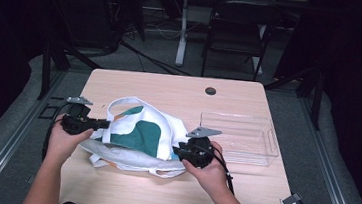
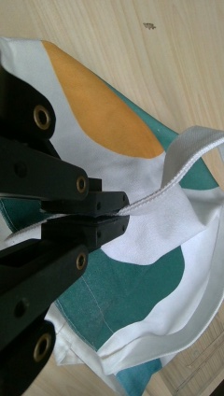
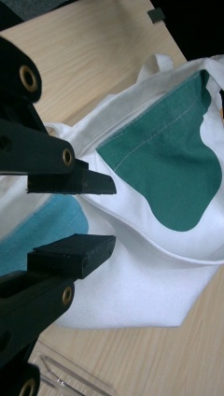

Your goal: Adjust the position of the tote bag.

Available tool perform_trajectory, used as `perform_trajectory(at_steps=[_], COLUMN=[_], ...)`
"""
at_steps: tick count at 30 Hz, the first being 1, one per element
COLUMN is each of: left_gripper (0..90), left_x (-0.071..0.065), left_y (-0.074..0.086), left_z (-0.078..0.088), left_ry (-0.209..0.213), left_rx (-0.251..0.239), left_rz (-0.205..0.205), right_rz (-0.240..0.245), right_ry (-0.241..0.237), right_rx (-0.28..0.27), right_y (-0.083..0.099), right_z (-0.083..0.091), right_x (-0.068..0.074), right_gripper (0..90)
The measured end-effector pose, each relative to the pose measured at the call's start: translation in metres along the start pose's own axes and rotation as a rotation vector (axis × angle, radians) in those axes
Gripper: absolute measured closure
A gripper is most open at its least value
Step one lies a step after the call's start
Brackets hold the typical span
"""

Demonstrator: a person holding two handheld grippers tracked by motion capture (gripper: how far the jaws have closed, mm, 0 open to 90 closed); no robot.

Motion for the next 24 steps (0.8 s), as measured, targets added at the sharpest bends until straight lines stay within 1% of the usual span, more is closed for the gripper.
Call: perform_trajectory(at_steps=[2, 4, 7, 9, 10, 11, 12, 13, 14, 16, 18, 20, 21, 24], left_gripper=[87.9, 87.9, 87.9, 87.9, 87.9, 87.9, 87.9, 87.9, 87.9, 87.9, 87.9, 87.9, 87.9, 87.9], left_x=[0.000, -0.001, 0.000, 0.000, 0.000, 0.000, 0.001, 0.001, 0.001, 0.001, 0.001, 0.001, 0.001, 0.001], left_y=[0.000, 0.000, 0.000, 0.000, 0.001, 0.001, 0.001, 0.001, 0.001, 0.001, 0.001, 0.001, 0.001, 0.001], left_z=[0.000, -0.001, -0.001, -0.001, -0.001, -0.001, -0.001, -0.001, -0.001, -0.001, -0.001, -0.001, -0.001, -0.001], left_ry=[0.001, 0.001, 0.000, 0.001, 0.001, 0.001, 0.000, 0.000, 0.001, 0.001, 0.001, 0.002, 0.002, 0.002], left_rx=[0.003, 0.004, 0.003, 0.003, 0.003, 0.003, 0.003, 0.003, 0.004, 0.004, 0.003, 0.003, 0.003, 0.005], left_rz=[-0.001, -0.002, -0.003, 0.000, -0.001, -0.001, -0.001, -0.002, -0.002, -0.002, -0.002, -0.002, -0.002, -0.001], right_rz=[-0.002, -0.030, -0.040, -0.060, -0.080, -0.080, -0.101, -0.101, -0.100, -0.114, -0.135, -0.137, -0.145, -0.154], right_ry=[0.003, 0.002, 0.004, 0.001, 0.002, 0.002, 0.002, 0.002, 0.005, 0.015, 0.039, 0.041, 0.048, 0.059], right_rx=[-0.007, -0.001, -0.002, -0.006, -0.007, -0.007, -0.004, -0.004, -0.005, -0.004, 0.010, 0.015, 0.021, 0.033], right_y=[-0.002, -0.006, -0.008, -0.012, -0.015, -0.015, -0.018, -0.018, -0.019, -0.020, -0.019, -0.018, -0.018, -0.017], right_z=[-0.002, -0.010, -0.013, -0.016, -0.018, -0.018, -0.020, -0.020, -0.021, -0.024, -0.029, -0.031, -0.034, -0.038], right_x=[0.000, -0.002, -0.004, -0.005, -0.005, -0.005, -0.005, -0.005, -0.005, -0.004, -0.003, -0.003, -0.002, -0.002], right_gripper=[69.4, 69.6, 69.6, 69.5, 68.8, 68.8, 67.8, 67.8, 67.4, 67.1, 67.3, 67.3, 67.6, 70.0])
Point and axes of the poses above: each handheld gripper's, and its own axes: z roughly backward along the jaws, y roughly out of its underside, x roughly to its left, the point moved 10 cm from there along -z, roughly forward along the jaws, and after that the axes turned 14 degrees about x, right-handed, at the moved point
